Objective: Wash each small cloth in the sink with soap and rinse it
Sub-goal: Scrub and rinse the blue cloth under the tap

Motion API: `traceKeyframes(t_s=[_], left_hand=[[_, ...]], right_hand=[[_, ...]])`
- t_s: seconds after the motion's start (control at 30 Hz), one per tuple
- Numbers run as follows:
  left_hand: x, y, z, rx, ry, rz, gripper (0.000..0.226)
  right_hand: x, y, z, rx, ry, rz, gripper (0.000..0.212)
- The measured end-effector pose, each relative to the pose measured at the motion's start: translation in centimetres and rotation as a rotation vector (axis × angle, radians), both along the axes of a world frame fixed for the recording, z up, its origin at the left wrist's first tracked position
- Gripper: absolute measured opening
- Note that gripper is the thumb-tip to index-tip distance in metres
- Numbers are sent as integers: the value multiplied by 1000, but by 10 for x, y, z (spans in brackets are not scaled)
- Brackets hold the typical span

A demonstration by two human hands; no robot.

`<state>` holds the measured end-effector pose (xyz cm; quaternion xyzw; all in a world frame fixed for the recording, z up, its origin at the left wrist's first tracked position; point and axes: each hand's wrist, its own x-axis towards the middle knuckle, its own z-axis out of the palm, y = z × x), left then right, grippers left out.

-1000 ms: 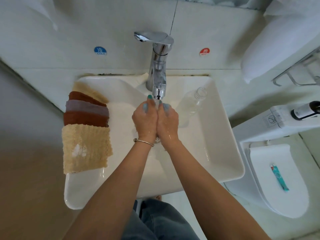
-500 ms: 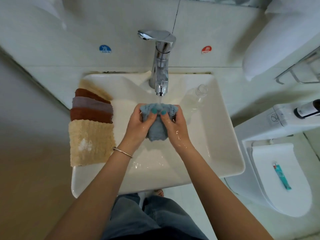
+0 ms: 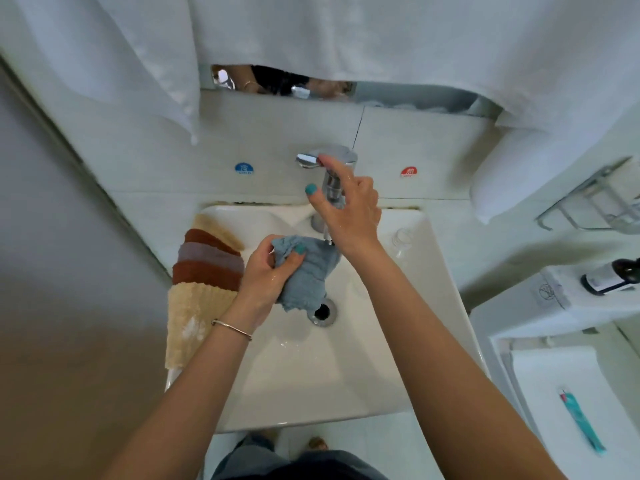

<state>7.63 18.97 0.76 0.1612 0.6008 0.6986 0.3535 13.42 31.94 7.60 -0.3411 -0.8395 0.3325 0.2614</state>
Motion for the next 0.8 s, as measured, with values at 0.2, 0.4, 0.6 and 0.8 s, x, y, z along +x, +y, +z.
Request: traceKeyframes(t_s=[0.2,0.4,0.6,0.8], left_hand=[[-1,-9,0,112,-222,123,14],[7,-18,-4,150,-292,130,20],[21,-21,-25,101,-324,136,15],[19,-13,-32,-47,-191,185,22]], right_hand=[[26,-29,-31,20,95,-62,59],[45,-99,-83,-552,367,-235,58],[35,-87,-89,-921,301,-128,54],[27,-86,-92,-941,281,-159,31]])
